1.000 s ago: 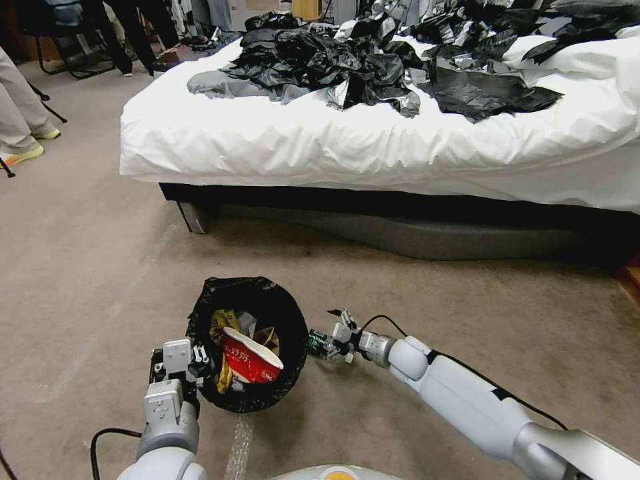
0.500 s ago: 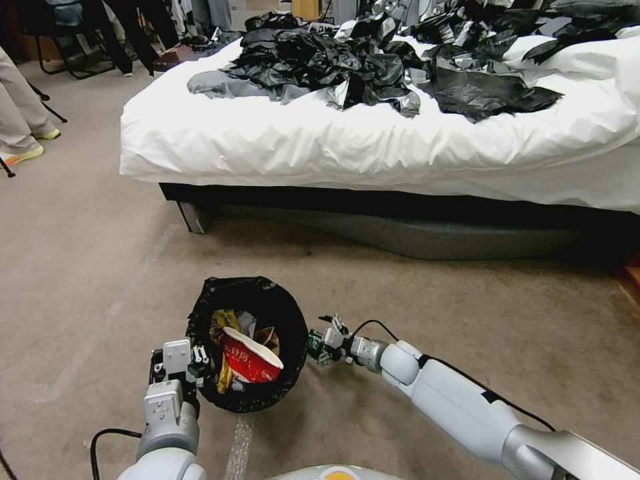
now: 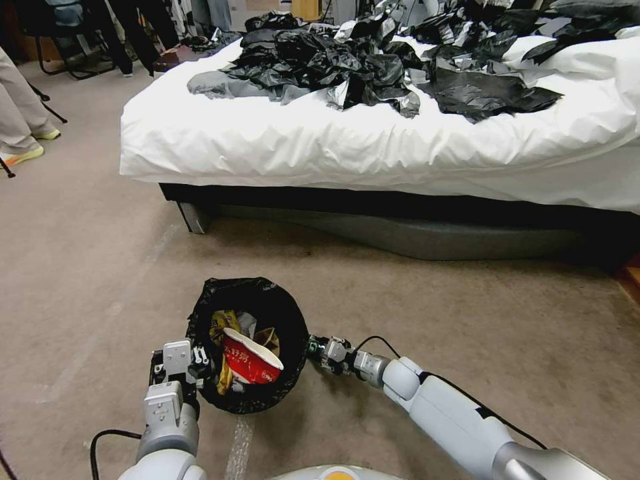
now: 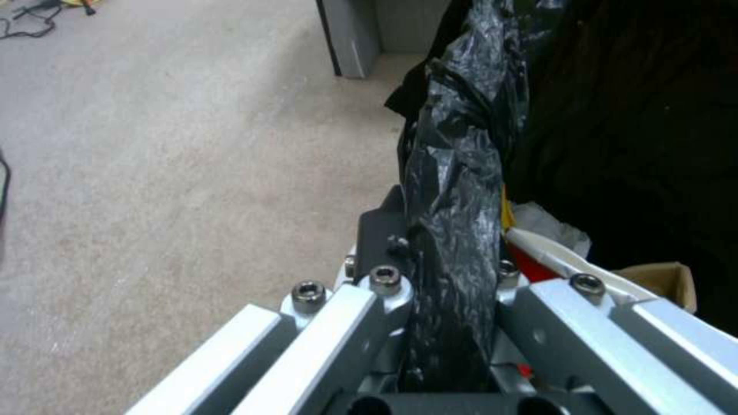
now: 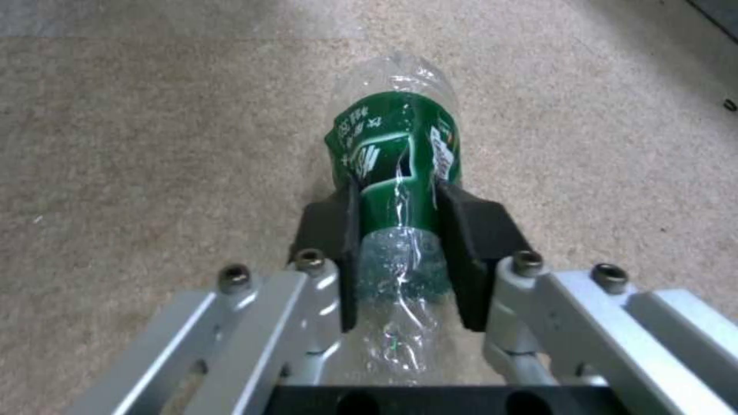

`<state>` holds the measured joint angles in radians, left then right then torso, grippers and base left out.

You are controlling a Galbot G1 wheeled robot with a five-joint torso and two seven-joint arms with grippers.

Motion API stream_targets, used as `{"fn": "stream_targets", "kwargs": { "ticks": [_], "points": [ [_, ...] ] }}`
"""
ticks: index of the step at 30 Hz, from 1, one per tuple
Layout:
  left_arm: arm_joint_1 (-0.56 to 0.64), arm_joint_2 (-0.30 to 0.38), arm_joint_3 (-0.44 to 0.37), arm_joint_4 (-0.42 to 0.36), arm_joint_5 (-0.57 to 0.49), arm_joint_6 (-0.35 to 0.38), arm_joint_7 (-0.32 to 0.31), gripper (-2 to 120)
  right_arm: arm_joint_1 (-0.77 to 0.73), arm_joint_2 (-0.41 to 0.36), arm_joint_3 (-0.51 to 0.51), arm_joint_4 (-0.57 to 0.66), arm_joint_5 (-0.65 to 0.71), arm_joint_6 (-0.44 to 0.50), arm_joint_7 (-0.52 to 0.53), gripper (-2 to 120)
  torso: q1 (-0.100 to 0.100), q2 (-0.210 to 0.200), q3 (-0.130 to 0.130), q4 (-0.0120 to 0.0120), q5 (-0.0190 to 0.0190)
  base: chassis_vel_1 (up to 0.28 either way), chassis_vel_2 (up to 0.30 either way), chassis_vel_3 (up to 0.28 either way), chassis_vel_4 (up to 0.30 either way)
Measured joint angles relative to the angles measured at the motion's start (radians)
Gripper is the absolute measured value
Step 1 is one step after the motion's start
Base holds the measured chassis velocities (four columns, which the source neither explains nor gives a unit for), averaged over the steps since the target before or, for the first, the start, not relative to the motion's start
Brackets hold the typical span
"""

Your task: Pick up the trash bin, then pick up the garbage from the floor and place it into the trash bin.

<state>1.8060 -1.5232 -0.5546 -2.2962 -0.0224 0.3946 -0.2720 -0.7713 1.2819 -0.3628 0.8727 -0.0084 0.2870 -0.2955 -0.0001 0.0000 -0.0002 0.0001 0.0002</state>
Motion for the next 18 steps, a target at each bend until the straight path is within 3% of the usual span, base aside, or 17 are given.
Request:
{"fn": "stream_targets", "kwargs": {
  "ticks": [6,14,18],
  "points": [
    [-0.003,0.001,0.001,-0.001,0.000,0.000,0.000,1,-0.001,-0.014,0.005,0.017,0.006,0.000,-0.002,9,0.000,0.000,0.000,0.0000,-0.0002,0.000,0.000,0.000,0.000],
    [-0.006,0.005,-0.002,-0.002,-0.005,0.001,0.000,1,-0.006,-0.049,0.021,0.067,0.028,-0.002,0.001,9,0.000,0.000,0.000,-0.0003,-0.0003,0.000,0.000,0.000,0.000],
    [-0.010,0.007,-0.002,-0.002,-0.007,0.002,0.000,1,-0.027,-0.100,0.054,0.156,0.058,-0.007,0.009,8,0.000,0.000,0.000,-0.0002,-0.0002,0.000,0.000,0.000,0.000]
  ]
}}
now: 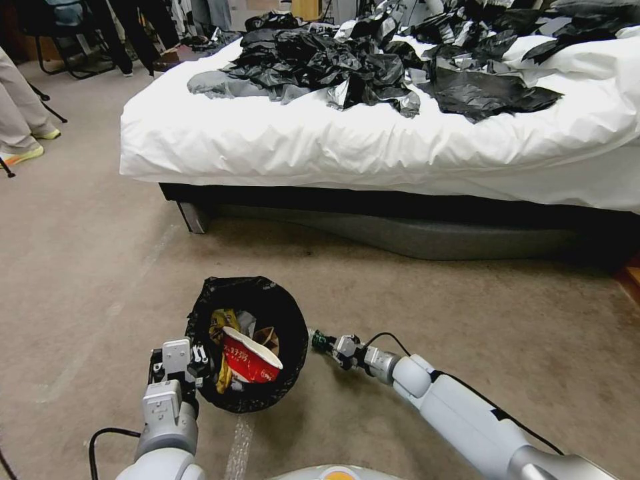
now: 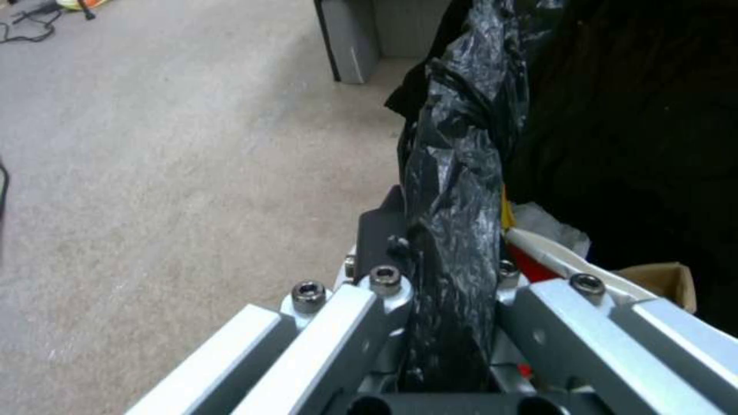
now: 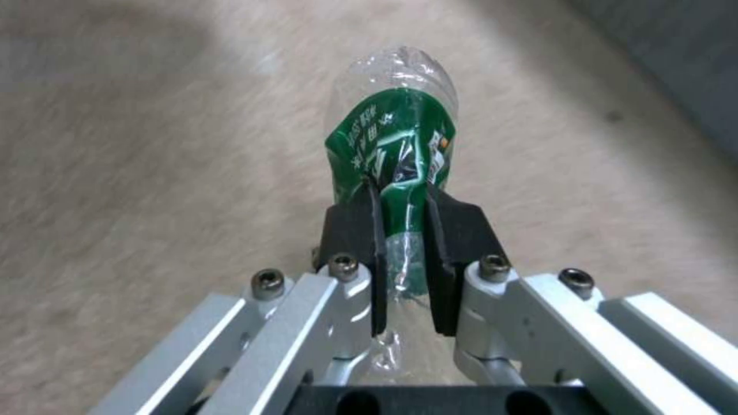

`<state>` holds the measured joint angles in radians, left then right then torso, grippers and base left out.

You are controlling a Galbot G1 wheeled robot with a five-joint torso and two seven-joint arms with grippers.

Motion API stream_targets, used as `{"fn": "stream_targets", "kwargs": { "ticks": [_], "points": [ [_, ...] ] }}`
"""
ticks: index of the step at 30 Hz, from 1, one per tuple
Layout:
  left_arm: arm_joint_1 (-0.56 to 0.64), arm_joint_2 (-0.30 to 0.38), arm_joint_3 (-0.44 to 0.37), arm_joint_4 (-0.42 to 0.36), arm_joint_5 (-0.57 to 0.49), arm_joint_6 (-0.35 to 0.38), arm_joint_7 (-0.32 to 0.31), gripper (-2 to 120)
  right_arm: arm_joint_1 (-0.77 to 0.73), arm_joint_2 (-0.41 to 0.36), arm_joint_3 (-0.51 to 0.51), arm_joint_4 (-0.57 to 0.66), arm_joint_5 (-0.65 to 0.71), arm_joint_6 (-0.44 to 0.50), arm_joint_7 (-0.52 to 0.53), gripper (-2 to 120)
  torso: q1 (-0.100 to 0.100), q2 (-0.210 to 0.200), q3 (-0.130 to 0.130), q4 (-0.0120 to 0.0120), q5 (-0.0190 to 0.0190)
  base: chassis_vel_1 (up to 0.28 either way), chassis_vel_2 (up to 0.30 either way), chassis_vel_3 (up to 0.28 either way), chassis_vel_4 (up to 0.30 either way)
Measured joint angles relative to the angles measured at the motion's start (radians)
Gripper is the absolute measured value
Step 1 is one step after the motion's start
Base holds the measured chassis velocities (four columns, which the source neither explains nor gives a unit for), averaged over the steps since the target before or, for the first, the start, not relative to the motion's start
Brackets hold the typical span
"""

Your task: Pick up the trash bin, then pick up the garbage from the floor and place it into the trash bin.

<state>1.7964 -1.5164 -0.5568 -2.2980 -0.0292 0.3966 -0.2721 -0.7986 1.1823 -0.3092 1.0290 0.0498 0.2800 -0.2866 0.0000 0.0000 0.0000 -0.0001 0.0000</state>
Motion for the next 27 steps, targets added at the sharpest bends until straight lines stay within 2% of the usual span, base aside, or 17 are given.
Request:
{"fn": "stream_targets", "kwargs": {
  "ticks": [4,7,9,11,12,15,16,22,23,25,27],
  "points": [
    [-0.003,0.002,0.000,0.000,-0.001,0.002,0.000,1,-0.017,-0.041,0.040,0.080,0.015,-0.004,0.003,8,0.000,0.000,0.000,-0.0001,-0.0001,0.000,0.000,0.000,0.000],
    [-0.006,0.005,0.000,-0.003,-0.002,0.007,0.000,1,-0.037,-0.082,0.106,0.199,0.041,-0.010,0.008,8,0.000,0.000,0.000,0.0000,0.0001,0.000,0.000,0.000,0.000],
    [-0.006,0.005,0.000,-0.003,-0.002,0.007,0.000,1,-0.038,-0.085,0.110,0.208,0.044,-0.011,0.009,8,0.000,0.000,0.000,0.0000,0.0001,0.000,0.000,0.000,0.000],
    [-0.006,0.011,-0.003,-0.004,-0.005,0.009,0.000,1,-0.060,-0.132,0.162,0.358,0.103,-0.031,0.028,8,0.000,0.000,0.000,0.0001,0.0001,0.000,0.000,0.000,0.000],
    [-0.006,0.011,-0.003,-0.004,-0.005,0.009,0.000,1,-0.060,-0.132,0.162,0.358,0.103,-0.031,0.028,8,0.000,0.000,0.000,0.0001,0.0001,0.000,0.000,0.000,0.000],
    [-0.003,0.013,-0.005,-0.004,-0.005,0.009,0.000,1,-0.081,-0.174,0.198,0.500,0.151,-0.049,0.045,8,0.000,0.000,0.000,0.0000,0.0001,0.000,0.000,0.000,0.000],
    [-0.003,0.013,-0.005,-0.004,-0.005,0.009,0.000,1,-0.081,-0.174,0.198,0.500,0.151,-0.049,0.045,8,0.000,0.000,0.000,0.0000,0.0001,0.000,0.000,0.000,0.000],
    [-0.002,0.015,-0.005,-0.008,-0.004,0.009,0.000,1,-0.114,-0.200,0.241,0.699,0.219,-0.041,0.074,8,0.000,0.000,0.000,0.0000,-0.0001,0.000,0.000,0.000,0.000],
    [-0.002,0.015,-0.005,-0.008,-0.004,0.009,0.000,1,-0.114,-0.200,0.241,0.699,0.219,-0.041,0.074,8,0.000,0.000,0.000,0.0000,-0.0001,0.000,0.000,0.000,0.000],
    [-0.003,0.015,-0.003,-0.008,-0.002,0.009,0.000,1,-0.132,-0.205,0.231,0.783,0.293,-0.038,0.081,8,0.000,0.000,0.000,0.0002,-0.0001,0.000,0.000,0.000,0.000],
    [-0.005,0.014,-0.002,-0.007,-0.001,0.010,0.000,1,-0.141,-0.208,0.220,0.815,0.324,-0.038,0.081,8,0.000,0.000,0.000,0.0002,-0.0002,0.000,0.000,0.000,0.000]
  ]
}}
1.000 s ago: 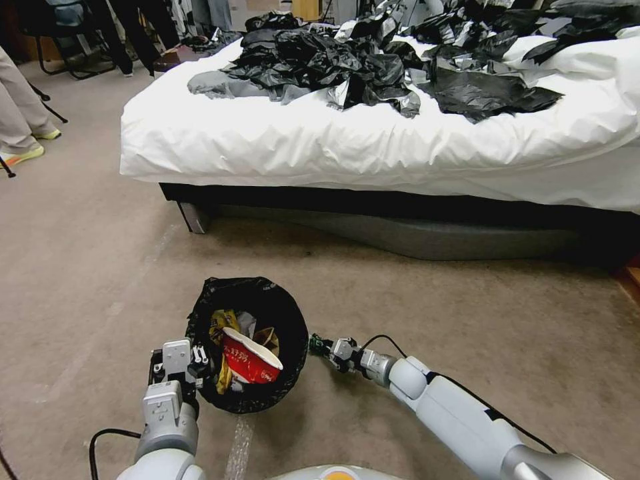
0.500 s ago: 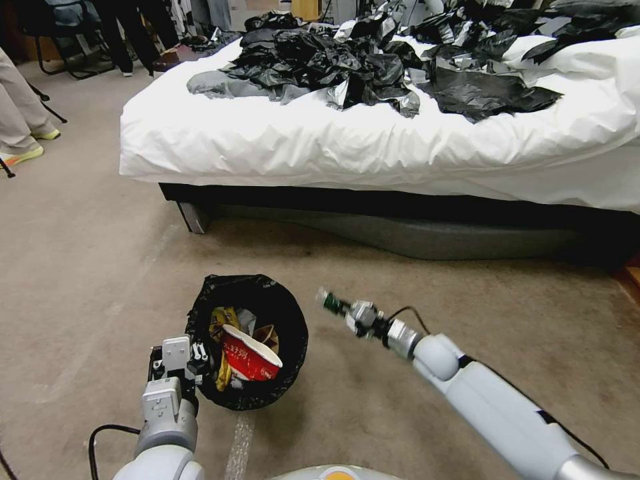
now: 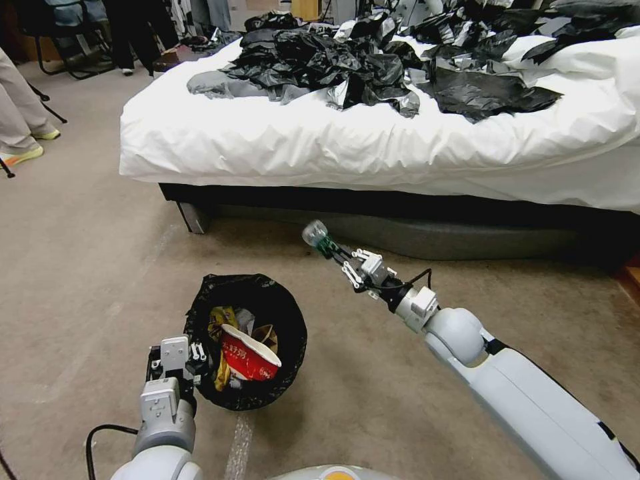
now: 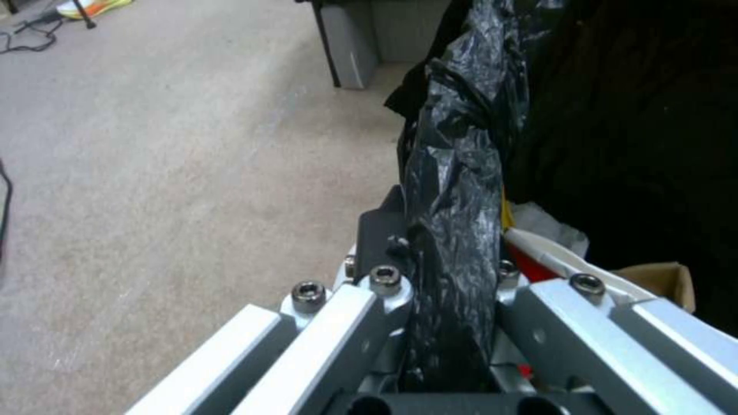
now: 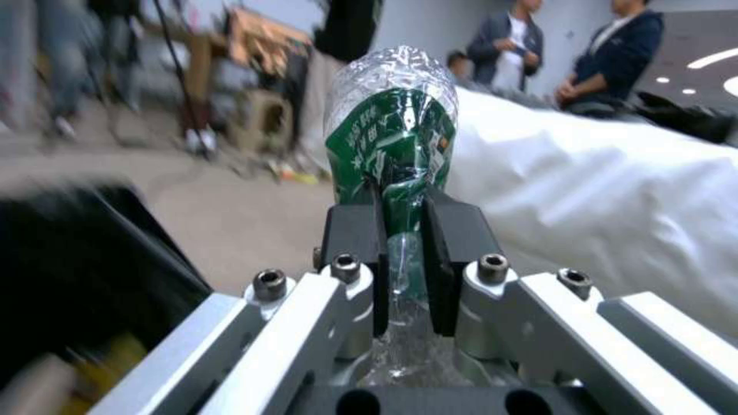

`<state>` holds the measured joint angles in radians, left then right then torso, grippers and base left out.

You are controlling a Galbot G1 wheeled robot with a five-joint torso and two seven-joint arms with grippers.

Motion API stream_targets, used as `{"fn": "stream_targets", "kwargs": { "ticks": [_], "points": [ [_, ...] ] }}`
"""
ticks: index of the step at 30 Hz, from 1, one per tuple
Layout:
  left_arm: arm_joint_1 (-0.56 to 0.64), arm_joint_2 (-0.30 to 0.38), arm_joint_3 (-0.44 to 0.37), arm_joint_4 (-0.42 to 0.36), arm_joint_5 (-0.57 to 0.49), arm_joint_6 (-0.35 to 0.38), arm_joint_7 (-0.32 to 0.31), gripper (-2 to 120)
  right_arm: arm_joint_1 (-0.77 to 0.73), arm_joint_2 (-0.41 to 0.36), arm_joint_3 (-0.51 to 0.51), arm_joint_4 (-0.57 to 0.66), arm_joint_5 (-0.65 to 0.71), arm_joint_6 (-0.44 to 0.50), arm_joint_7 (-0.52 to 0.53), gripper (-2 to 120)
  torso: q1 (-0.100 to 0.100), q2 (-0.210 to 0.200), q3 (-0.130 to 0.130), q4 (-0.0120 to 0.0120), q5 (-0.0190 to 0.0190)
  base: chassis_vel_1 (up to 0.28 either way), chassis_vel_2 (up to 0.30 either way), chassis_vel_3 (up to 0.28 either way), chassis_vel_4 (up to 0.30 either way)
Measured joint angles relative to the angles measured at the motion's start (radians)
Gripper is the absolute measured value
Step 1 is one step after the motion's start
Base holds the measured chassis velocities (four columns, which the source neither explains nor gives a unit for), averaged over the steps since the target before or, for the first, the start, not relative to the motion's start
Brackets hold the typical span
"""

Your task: Pick up the trash bin, then pick up the garbage from the floor and place it into the trash bin.

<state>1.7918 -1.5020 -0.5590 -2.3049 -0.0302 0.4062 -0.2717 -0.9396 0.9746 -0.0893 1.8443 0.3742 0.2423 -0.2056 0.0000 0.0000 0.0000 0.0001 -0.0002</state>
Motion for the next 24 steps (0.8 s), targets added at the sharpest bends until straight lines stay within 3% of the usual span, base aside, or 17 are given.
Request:
{"fn": "stream_targets", "kwargs": {
  "ticks": [2,9,24],
  "points": [
    [-0.004,-0.001,0.004,0.003,0.003,0.003,0.000,1,-0.028,-0.011,-0.035,0.080,0.043,-0.001,0.000,8,0.000,0.000,0.000,-0.0001,0.0000,0.000,0.000,0.000,0.000],
    [-0.009,-0.004,0.012,0.005,0.009,0.005,0.000,1,-0.077,-0.043,-0.114,0.158,0.032,-0.009,0.000,8,0.000,0.000,0.000,-0.0002,0.0001,0.000,0.000,0.000,0.000],
    [-0.006,-0.010,0.022,0.004,0.019,0.005,0.000,1,-0.059,-0.024,-0.255,0.065,-0.049,-0.010,-0.002,8,0.000,0.000,0.000,-0.0001,0.0002,0.000,0.000,0.000,0.000]
  ]
}}
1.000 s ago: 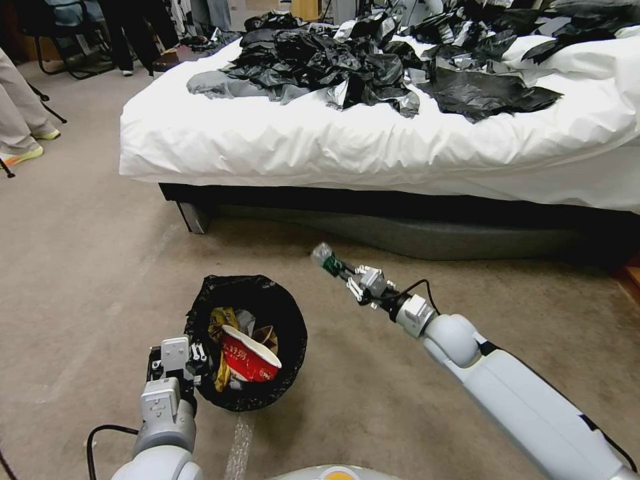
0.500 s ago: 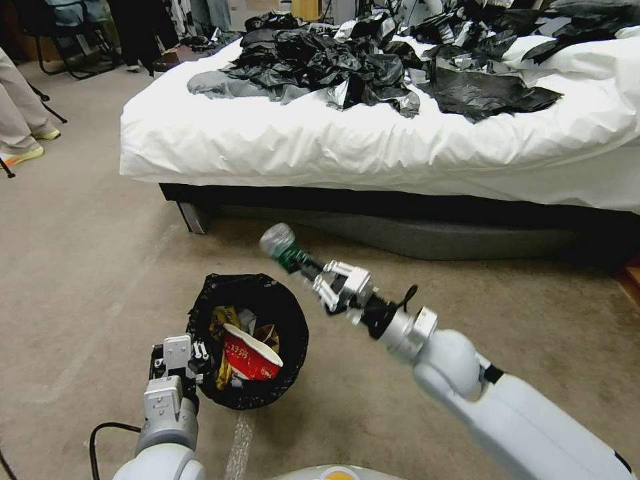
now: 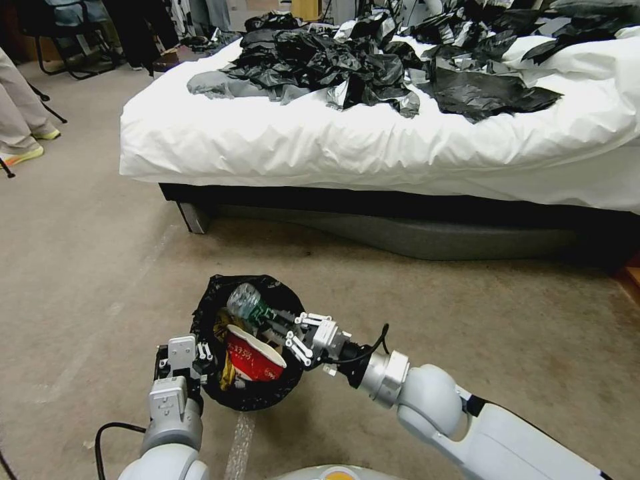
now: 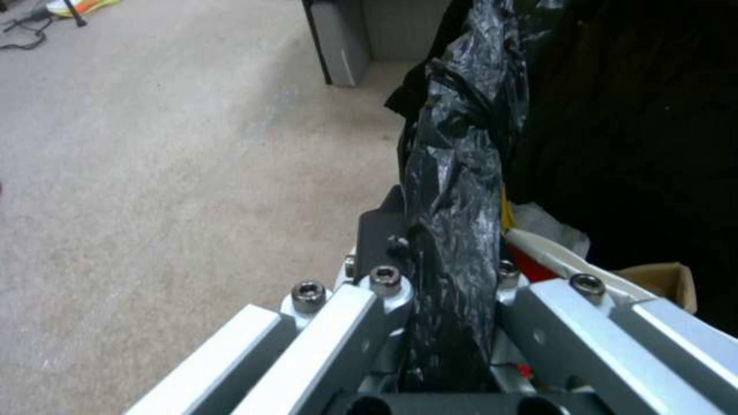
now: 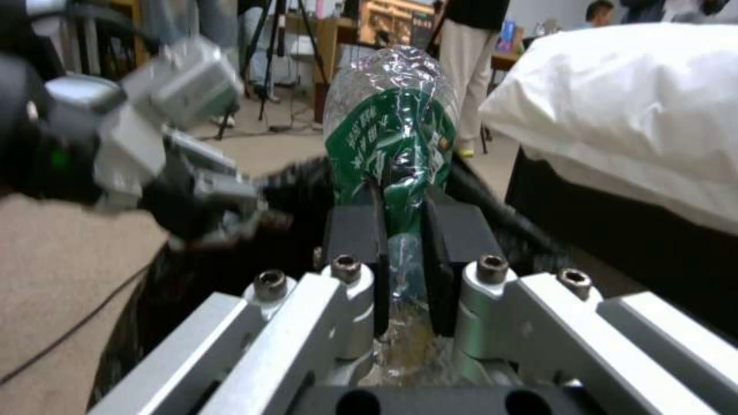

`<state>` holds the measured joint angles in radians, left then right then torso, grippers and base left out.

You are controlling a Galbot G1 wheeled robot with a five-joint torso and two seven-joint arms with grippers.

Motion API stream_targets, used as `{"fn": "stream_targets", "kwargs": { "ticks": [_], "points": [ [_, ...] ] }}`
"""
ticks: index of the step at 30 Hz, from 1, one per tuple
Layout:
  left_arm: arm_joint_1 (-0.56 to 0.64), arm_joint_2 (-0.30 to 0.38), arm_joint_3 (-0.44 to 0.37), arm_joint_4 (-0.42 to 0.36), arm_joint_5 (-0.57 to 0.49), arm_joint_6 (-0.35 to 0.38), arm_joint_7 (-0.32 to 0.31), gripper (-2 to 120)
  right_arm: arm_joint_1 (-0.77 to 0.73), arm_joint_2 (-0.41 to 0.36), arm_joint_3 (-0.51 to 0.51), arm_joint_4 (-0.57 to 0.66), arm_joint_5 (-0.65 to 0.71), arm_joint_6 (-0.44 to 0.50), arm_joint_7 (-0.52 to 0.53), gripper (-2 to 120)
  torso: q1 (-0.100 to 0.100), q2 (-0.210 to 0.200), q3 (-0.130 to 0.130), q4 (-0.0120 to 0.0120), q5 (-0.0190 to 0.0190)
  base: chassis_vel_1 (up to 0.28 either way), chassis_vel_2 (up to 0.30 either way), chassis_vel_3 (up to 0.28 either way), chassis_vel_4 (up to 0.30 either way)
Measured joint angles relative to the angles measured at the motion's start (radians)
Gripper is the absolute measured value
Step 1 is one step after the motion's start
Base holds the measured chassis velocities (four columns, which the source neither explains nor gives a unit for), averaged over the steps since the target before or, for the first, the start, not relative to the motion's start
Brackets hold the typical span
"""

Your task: Pick up the trash bin, then pick up the garbage from the floor and place it into the trash bin.

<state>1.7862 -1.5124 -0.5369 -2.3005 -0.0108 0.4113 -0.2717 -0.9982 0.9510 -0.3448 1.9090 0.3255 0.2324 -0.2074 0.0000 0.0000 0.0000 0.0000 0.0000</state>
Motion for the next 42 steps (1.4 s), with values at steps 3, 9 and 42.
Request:
{"fn": "stream_targets", "kwargs": {
  "ticks": [3,9,42],
  "points": [
    [0.000,0.001,-0.001,-0.001,-0.001,0.000,0.000,1,0.008,0.010,-0.014,-0.036,-0.008,0.001,0.000,8,0.000,0.000,0.000,0.0000,0.0000,0.000,0.000,0.000,0.000],
    [0.002,0.002,0.001,-0.005,-0.001,0.000,0.000,1,0.035,0.028,-0.024,-0.077,-0.009,-0.028,0.007,10,0.000,0.000,0.000,-0.0001,0.0000,0.000,0.000,0.000,0.000],
    [0.007,0.009,-0.005,-0.011,-0.004,0.001,0.002,1,0.075,-0.006,0.016,0.039,0.039,-0.056,0.034,100,0.000,0.000,0.000,0.0001,0.0001,0.000,0.000,0.000,0.000]
  ]
}}
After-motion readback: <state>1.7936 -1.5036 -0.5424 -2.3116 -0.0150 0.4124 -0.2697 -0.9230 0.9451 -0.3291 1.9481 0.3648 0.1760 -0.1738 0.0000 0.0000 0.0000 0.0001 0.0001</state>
